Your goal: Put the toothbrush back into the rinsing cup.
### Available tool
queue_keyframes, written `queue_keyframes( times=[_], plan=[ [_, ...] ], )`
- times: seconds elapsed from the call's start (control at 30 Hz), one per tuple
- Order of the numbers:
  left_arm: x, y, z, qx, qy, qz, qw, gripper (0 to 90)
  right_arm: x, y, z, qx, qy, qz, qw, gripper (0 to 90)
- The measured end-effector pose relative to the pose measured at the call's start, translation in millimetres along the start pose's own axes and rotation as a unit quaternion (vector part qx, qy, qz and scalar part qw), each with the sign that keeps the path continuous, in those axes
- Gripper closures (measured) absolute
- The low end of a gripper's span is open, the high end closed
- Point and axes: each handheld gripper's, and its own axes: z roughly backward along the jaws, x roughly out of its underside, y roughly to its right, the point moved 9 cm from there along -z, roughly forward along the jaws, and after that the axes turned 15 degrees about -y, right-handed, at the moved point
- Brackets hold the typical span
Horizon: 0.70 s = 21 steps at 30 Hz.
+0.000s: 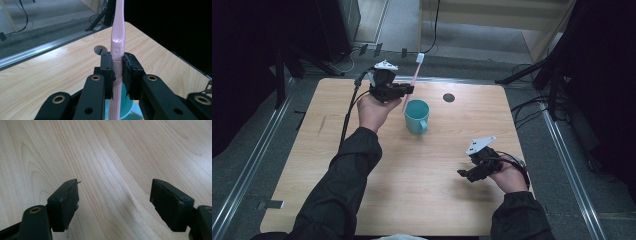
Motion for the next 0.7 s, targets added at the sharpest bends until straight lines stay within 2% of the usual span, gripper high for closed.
queue_keyframes(
  times=[0.1, 0.23, 0.3, 0.47, 0.6, 0.7],
  plan=[
    [-3.6, -0.4, -7.5, -0.003, -0.005, -0.001, 1.0, 79.0, 0.1, 0.2, 0.5, -0.001, 0.001, -0.001, 1.0, 23.6],
    [-8.9, 0.6, -14.7, 0.0, 0.001, 0.001, 1.0, 79.0, -0.4, 0.6, 0.6, -0.001, 0.003, 0.0, 1.0, 23.6],
    [-9.7, 0.8, -18.6, -0.005, 0.002, 0.001, 1.0, 78.9, -0.5, 0.7, 0.4, 0.0, 0.003, 0.001, 1.0, 23.6],
    [-6.6, -0.7, -30.1, -0.005, -0.006, -0.002, 1.0, 78.9, -0.5, -0.1, 0.5, -0.002, 0.002, 0.001, 1.0, 23.6],
    [-4.4, 0.0, -37.1, -0.003, -0.001, 0.003, 1.0, 78.8, -0.4, 0.1, 0.2, -0.002, 0.0, 0.001, 1.0, 23.6],
    [0.6, -0.9, -44.3, -0.004, -0.009, 0.006, 0.9999, 78.8, -0.4, -0.1, 0.2, -0.002, 0.0, 0.001, 1.0, 23.6]
  ],
)
